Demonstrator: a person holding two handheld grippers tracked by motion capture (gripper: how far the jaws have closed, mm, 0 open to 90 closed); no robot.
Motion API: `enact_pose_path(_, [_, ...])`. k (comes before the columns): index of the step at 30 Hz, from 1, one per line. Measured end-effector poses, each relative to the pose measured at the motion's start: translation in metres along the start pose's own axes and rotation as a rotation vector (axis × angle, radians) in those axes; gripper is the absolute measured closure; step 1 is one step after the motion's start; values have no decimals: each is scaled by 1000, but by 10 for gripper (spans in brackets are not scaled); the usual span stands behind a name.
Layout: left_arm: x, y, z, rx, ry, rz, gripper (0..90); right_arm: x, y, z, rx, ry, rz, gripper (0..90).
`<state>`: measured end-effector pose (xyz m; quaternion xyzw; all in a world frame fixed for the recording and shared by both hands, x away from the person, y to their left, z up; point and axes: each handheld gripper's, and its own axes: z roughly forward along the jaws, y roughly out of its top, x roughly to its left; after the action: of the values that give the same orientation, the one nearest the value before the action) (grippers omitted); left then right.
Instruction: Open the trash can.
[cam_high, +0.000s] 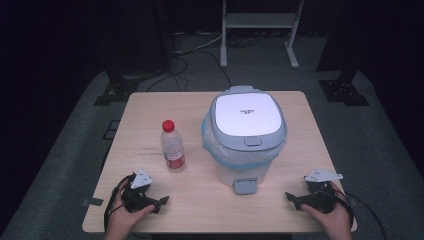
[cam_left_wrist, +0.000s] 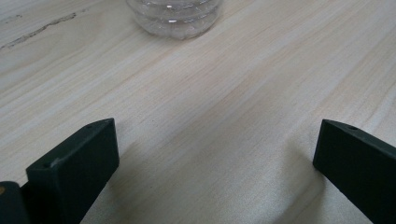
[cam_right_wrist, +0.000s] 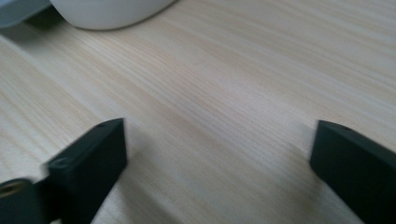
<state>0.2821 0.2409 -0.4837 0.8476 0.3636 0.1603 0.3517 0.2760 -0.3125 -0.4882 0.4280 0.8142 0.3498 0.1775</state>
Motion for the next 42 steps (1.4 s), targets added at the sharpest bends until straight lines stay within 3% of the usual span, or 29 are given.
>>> enact_pose_path(2, [0, 0, 0, 0, 0, 0, 0, 1, -2, -4, -34, 10, -6, 223])
enact_pose_path(5, [0, 0, 0, 0, 1, -2, 0, 1, -2, -4, -40, 15, -10, 264])
enact_pose_path(6, [0, 0, 0, -2, 4, -6, 0, 1, -3, -5, -51, 24, -18, 340])
enact_pose_path(11, [1, 0, 0, 0, 6, -7, 0, 1, -2, -5, -60, 29, -19, 447])
enact_pose_path(14, [0, 0, 0, -3, 6, -9, 0, 1, -2, -6, -71, 43, -14, 601])
enact_pose_path(17, [0, 0, 0, -3, 6, -10, 0, 2, -2, -6, -71, 54, -19, 655])
enact_pose_path(22, [0, 0, 1, -4, 7, -10, 0, 7, 0, -11, -106, 88, -15, 857])
enact_pose_path(25, [0, 0, 0, -3, 7, -10, 0, 9, 3, -14, -124, 117, -16, 899])
enact_pose_path(32, [0, 0, 0, -2, 7, -11, 0, 17, 7, -14, -143, 184, -25, 900])
enact_pose_path(42, [0, 0, 1, -3, 7, -11, 0, 24, 16, -11, -179, 238, -25, 900])
